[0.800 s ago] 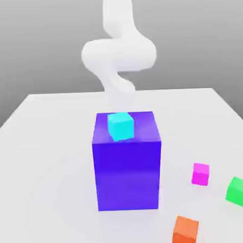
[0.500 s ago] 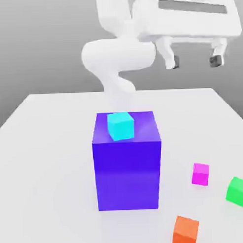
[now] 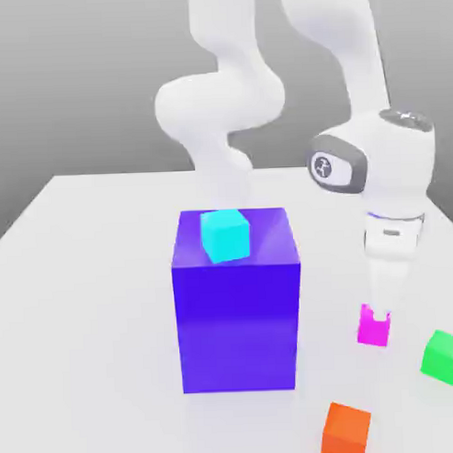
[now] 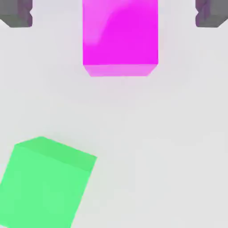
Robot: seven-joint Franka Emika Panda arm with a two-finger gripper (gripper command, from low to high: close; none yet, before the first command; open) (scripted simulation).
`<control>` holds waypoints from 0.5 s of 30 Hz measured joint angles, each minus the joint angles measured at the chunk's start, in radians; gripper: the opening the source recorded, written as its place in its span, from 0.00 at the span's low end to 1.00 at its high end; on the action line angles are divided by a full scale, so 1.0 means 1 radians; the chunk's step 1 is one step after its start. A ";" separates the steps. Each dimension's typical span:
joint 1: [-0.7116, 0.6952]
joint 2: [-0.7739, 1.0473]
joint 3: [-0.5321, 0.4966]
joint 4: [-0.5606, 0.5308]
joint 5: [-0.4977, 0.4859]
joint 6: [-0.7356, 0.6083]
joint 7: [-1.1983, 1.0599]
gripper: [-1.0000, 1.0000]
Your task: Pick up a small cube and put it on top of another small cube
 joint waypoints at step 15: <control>0.022 -0.047 -0.005 -0.011 0.065 -0.037 -0.048 0.00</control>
